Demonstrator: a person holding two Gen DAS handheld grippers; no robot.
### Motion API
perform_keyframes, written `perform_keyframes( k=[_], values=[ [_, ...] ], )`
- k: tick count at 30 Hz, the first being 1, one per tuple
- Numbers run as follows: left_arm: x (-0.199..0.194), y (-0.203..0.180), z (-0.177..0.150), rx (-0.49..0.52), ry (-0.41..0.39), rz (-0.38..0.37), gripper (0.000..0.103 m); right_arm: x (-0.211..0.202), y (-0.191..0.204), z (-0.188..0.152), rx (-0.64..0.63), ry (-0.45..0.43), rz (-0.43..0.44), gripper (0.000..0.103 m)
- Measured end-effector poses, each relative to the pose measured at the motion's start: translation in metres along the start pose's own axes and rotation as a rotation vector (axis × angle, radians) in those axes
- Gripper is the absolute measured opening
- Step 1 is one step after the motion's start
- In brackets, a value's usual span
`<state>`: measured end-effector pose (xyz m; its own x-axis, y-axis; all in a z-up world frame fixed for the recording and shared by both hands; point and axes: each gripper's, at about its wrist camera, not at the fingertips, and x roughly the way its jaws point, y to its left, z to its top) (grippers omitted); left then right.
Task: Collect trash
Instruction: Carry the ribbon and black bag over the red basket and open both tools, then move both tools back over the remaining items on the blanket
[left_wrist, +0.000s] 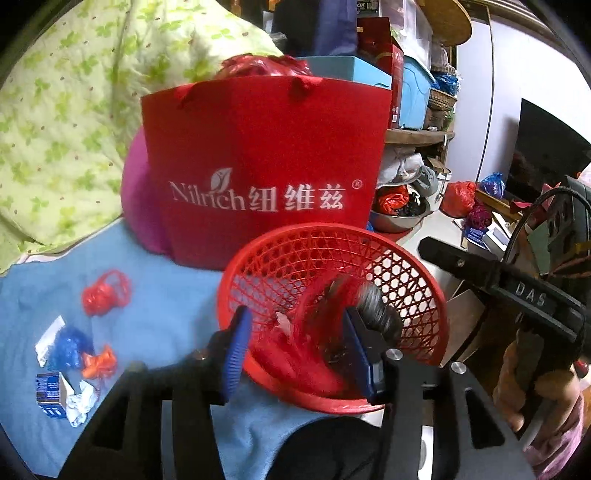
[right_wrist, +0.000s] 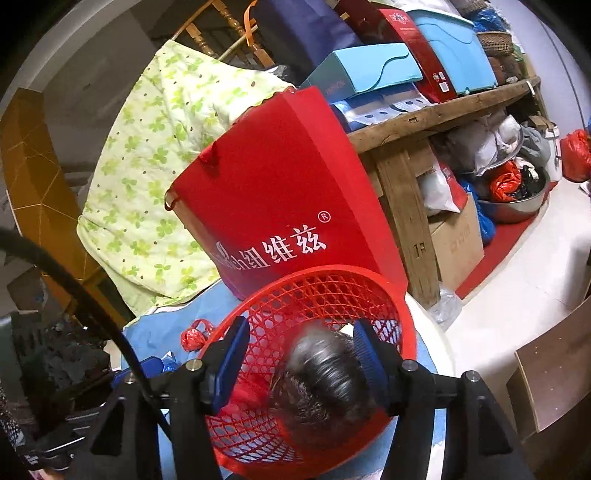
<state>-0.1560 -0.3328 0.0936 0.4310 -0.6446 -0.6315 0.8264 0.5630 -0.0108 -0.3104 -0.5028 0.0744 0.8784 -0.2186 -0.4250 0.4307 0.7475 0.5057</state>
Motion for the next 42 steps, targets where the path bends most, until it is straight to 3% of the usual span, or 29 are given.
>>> perform_keyframes(
  k=[8, 15, 19, 23, 29, 35, 42],
  values=[
    [-0.030, 0.060, -0.033, -0.055, -0.017, 0.120, 0.059, -0.005, 0.034, 0.002, -0.053, -0.024, 0.058, 0.062],
    [-0.066, 0.165, -0.102, -0.242, 0.042, 0.313, 0.060, -0.006, 0.105, -0.005, -0.191, -0.040, 0.182, 0.064],
    [-0.095, 0.219, -0.141, -0.347, 0.039, 0.448, 0.060, 0.009, 0.153, -0.019, -0.260, 0.004, 0.258, 0.065],
    [-0.117, 0.253, -0.169, -0.414, 0.030, 0.531, 0.060, 0.036, 0.194, -0.042, -0.299, 0.094, 0.320, 0.065],
    [-0.126, 0.282, -0.202, -0.462, 0.046, 0.571, 0.060, 0.089, 0.234, -0.083, -0.352, 0.247, 0.358, 0.065],
    [-0.111, 0.301, -0.229, -0.487, 0.087, 0.581, 0.060, 0.150, 0.236, -0.110, -0.334, 0.383, 0.308, 0.065],
    [-0.092, 0.328, -0.225, -0.500, 0.090, 0.570, 0.060, 0.222, 0.230, -0.110, -0.264, 0.428, 0.235, 0.065]
  ],
)
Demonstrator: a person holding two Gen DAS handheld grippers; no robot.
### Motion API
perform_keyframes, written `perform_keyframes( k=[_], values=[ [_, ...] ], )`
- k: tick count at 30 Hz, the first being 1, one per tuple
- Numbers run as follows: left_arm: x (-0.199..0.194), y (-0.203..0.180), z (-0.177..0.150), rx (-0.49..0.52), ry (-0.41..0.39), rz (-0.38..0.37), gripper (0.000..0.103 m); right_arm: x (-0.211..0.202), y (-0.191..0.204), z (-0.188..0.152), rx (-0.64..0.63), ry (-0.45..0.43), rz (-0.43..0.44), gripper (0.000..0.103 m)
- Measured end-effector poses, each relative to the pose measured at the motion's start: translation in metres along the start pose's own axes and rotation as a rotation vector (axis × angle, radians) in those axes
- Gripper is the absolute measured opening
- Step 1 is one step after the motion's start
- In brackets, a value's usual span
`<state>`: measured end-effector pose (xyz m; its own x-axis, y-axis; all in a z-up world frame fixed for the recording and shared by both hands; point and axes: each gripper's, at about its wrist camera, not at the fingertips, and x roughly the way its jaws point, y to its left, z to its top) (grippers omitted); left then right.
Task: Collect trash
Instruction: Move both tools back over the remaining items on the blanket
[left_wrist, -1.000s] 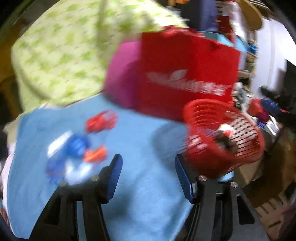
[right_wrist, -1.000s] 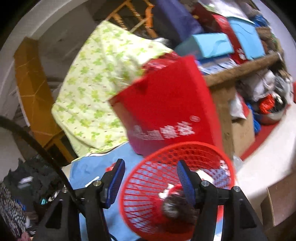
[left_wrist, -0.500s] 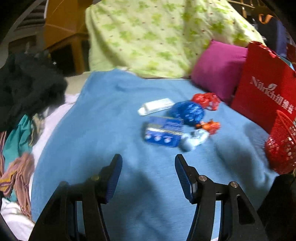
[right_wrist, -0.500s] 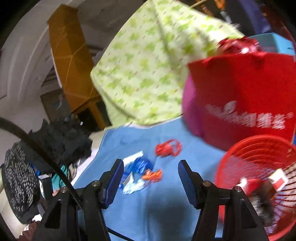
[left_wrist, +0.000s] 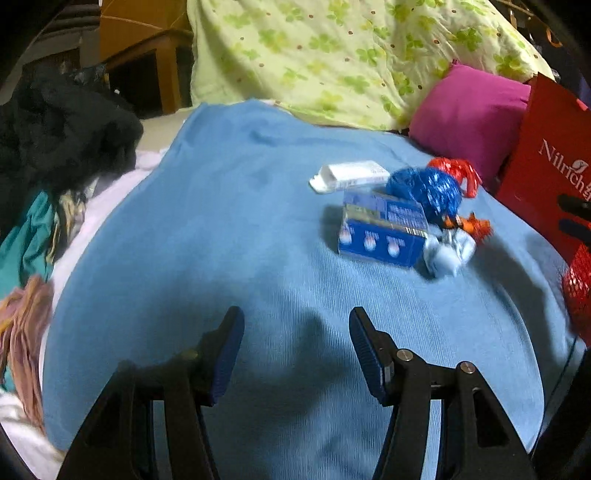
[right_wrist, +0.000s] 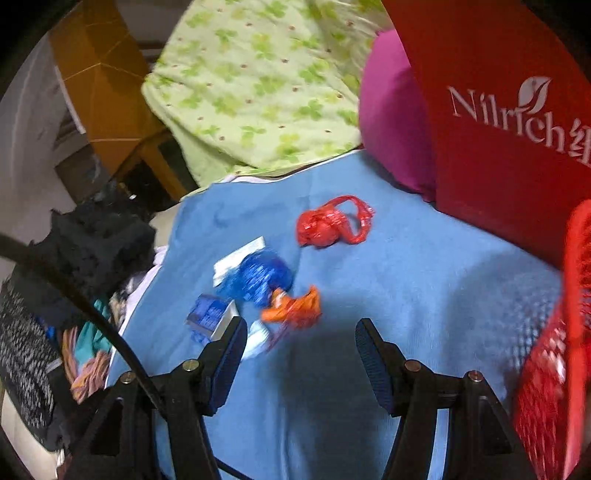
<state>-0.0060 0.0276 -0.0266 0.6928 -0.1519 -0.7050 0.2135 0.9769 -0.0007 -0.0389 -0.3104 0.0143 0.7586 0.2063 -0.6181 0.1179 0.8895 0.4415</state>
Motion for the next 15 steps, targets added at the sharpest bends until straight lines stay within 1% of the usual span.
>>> perform_keyframes(
  k=[5, 8, 11, 13, 15],
  values=[
    [0.018, 0.003, 0.039, 0.025, -0.086, -0.011, 0.060, 0.043, -0.014, 0.024, 0.072, 0.003, 0.030, 0.065],
    [0.034, 0.008, 0.069, 0.004, -0.124, -0.057, 0.060, 0.072, -0.024, 0.035, 0.125, 0.031, 0.063, 0.065],
    [0.055, 0.011, 0.099, -0.013, -0.145, -0.112, 0.062, 0.098, -0.035, 0.048, 0.196, 0.043, 0.096, 0.065],
    [0.071, 0.011, 0.115, -0.010, -0.152, -0.122, 0.065, 0.110, -0.040, 0.058, 0.225, 0.038, 0.100, 0.065],
    [0.087, 0.011, 0.127, -0.015, -0.136, -0.151, 0.065, 0.121, -0.042, 0.068, 0.239, 0.025, 0.103, 0.065]
  ],
)
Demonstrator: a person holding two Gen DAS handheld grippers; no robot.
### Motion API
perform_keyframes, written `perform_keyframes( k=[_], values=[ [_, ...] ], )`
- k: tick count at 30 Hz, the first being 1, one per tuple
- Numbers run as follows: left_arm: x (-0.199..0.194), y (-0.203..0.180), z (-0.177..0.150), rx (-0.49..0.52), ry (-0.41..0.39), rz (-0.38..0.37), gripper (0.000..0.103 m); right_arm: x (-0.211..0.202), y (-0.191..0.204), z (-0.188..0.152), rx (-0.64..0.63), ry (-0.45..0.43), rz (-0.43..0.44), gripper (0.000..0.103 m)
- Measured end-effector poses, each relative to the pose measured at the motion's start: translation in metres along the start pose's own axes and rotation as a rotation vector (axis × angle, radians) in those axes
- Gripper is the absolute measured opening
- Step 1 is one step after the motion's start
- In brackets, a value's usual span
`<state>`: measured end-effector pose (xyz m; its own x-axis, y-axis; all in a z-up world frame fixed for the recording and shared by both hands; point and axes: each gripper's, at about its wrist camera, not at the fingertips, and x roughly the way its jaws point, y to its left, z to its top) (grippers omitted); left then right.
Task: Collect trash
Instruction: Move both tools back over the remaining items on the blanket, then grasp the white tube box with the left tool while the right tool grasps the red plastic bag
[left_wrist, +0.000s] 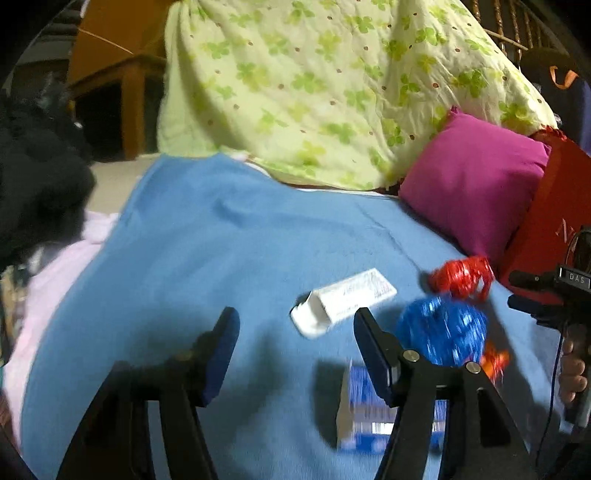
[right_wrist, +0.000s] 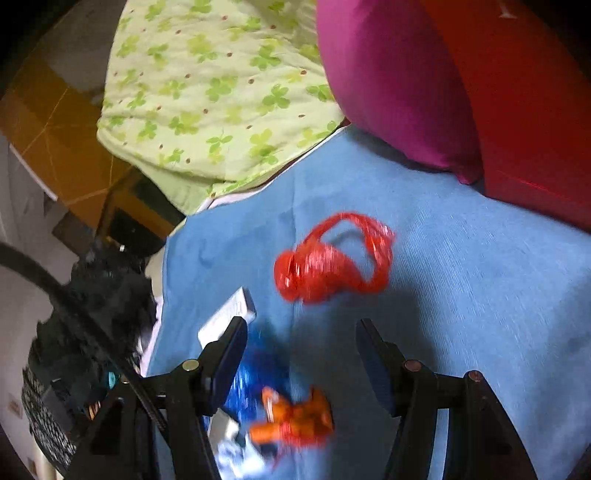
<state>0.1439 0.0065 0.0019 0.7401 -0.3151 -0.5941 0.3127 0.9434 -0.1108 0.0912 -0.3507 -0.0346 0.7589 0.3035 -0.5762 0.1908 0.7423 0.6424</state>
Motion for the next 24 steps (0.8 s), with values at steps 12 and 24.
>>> perform_keyframes(
  k=[12, 24],
  values=[
    [0.082, 0.003, 0.034, 0.029, 0.133, -0.112, 0.069, 0.070, 0.004, 0.031, 0.014, 0.058, -0.063, 0.074],
    [0.106, -0.064, 0.023, 0.357, 0.202, -0.096, 0.074, 0.100, 0.014, 0.026, -0.102, 0.100, -0.110, 0.055]
  ],
)
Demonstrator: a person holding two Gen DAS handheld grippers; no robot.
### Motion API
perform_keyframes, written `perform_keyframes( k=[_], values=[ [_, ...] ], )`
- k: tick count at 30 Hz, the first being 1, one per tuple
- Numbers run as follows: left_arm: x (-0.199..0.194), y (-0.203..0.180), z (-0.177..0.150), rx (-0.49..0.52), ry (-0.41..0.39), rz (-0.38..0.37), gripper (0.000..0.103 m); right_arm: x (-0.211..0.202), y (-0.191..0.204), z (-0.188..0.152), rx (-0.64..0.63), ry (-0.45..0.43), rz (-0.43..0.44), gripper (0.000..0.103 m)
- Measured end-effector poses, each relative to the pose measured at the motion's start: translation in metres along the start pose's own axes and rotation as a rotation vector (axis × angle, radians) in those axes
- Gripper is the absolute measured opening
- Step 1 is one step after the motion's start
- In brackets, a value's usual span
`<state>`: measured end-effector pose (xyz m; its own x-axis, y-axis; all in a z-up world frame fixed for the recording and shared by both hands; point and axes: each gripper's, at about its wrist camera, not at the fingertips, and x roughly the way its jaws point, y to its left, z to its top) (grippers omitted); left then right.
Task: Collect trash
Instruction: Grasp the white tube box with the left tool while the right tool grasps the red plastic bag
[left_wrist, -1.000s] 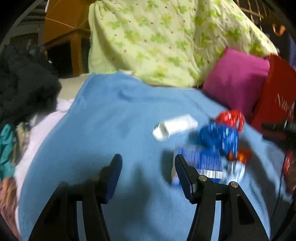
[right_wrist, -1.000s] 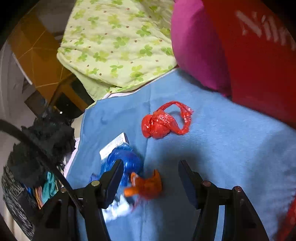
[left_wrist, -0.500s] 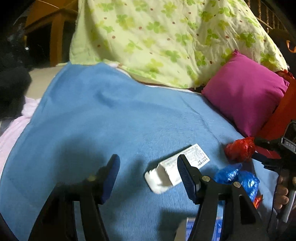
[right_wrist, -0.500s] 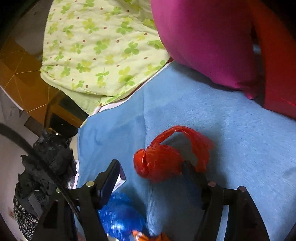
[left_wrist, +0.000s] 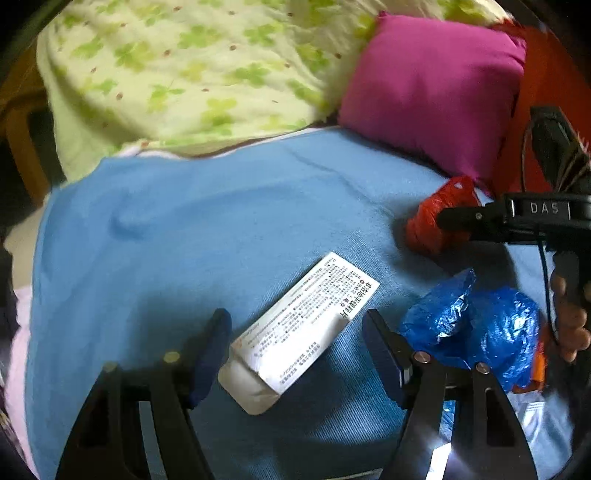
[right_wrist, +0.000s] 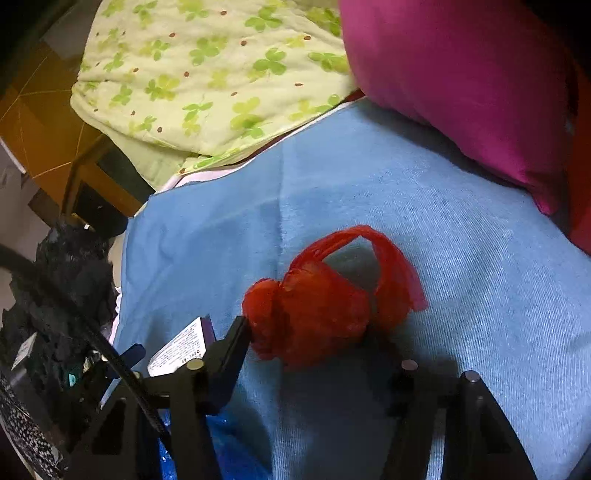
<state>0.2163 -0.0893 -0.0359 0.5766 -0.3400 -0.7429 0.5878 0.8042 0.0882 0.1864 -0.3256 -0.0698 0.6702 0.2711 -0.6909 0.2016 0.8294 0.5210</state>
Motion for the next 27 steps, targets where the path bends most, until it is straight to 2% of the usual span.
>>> perform_keyframes(
  k=[4, 9, 13, 18, 20, 21, 25, 27],
  values=[
    [0.011, 0.004, -0.003, -0.010, 0.049, 0.007, 0.074, -0.003, 0.001, -0.002, -0.008, -0.011, 0.005, 0.049],
    [0.020, 0.005, -0.009, 0.001, 0.088, -0.002, 0.074, -0.012, 0.001, 0.000, 0.003, -0.027, 0.025, 0.047],
    [0.026, 0.007, -0.012, -0.021, 0.109, -0.036, 0.064, -0.019, 0.006, -0.002, -0.004, -0.040, 0.043, 0.044],
    [0.024, 0.004, -0.013, -0.009, 0.101, -0.024, 0.057, -0.029, 0.013, -0.003, -0.022, -0.061, 0.062, 0.040],
    [0.023, 0.004, -0.013, -0.015, 0.102, -0.028, 0.055, -0.032, 0.017, -0.004, -0.041, -0.069, 0.062, 0.026],
    [0.022, 0.004, -0.013, -0.015, 0.101, -0.028, 0.054, -0.033, 0.019, -0.004, -0.048, -0.068, 0.063, 0.022],
    [0.019, 0.004, -0.013, -0.011, 0.102, -0.019, 0.054, -0.032, 0.018, -0.005, -0.046, -0.046, 0.056, 0.022],
    [0.017, 0.005, -0.012, -0.012, 0.102, -0.013, 0.054, -0.028, 0.012, -0.003, -0.001, -0.018, 0.088, 0.024]
  ],
)
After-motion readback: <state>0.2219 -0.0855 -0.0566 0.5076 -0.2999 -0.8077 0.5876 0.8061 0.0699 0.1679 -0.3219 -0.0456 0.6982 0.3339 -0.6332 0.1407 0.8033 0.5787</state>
